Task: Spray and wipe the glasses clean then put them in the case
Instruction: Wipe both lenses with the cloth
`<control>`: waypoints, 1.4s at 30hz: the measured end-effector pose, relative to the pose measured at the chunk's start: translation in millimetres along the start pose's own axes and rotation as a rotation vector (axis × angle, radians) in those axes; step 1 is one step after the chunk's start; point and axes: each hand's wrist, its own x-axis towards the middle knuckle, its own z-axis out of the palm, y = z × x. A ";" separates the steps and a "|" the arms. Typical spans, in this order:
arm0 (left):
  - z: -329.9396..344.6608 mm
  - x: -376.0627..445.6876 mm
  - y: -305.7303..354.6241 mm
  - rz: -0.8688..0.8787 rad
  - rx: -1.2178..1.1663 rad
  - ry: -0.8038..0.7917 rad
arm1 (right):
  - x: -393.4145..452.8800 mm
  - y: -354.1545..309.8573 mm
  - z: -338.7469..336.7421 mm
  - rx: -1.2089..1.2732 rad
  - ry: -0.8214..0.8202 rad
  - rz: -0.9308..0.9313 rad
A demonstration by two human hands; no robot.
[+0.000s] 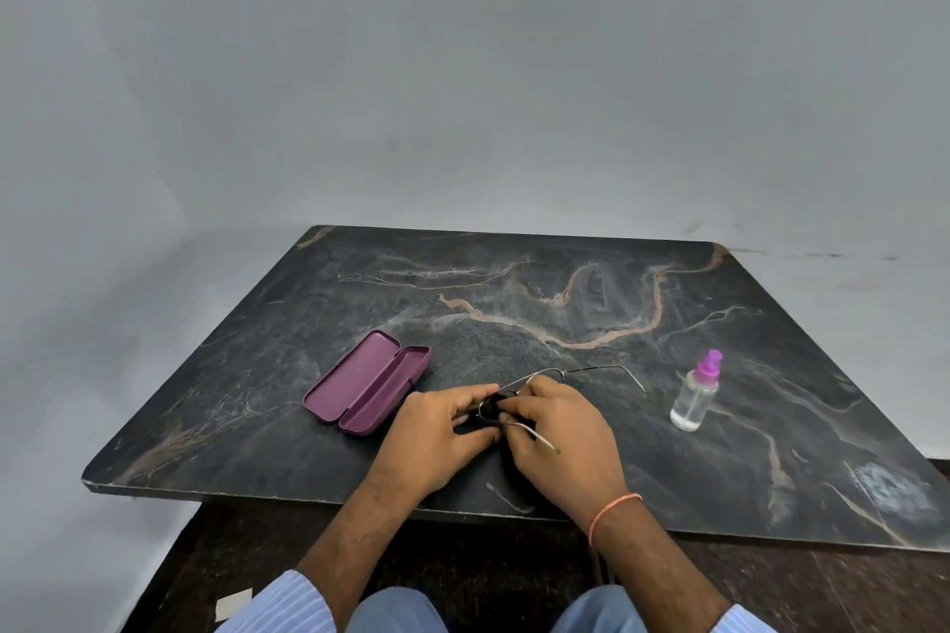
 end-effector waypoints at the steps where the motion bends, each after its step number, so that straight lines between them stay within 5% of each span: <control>1: 0.2 0.4 0.6 -0.005 -0.009 -0.004 | 1.4 1.6 -0.1 -0.013 0.018 0.016; 10: 1.1 1.2 0.7 -0.010 0.007 -0.009 | -3.1 2.2 9.7 0.120 0.042 -0.005; 16: 0.8 1.4 -2.0 -0.024 0.007 -0.004 | -6.7 0.9 6.6 -0.043 0.029 -0.106; 23: 3.0 2.7 0.3 -0.062 -0.030 -0.001 | -4.4 -1.7 6.6 -0.188 0.093 -0.043; 35: 1.9 3.2 1.0 -0.060 -0.010 -0.007 | -1.2 5.4 5.8 -0.013 -0.064 -0.028; 42: 4.2 3.9 2.2 -0.054 0.002 -0.002 | -0.2 3.7 3.5 -0.104 0.000 0.006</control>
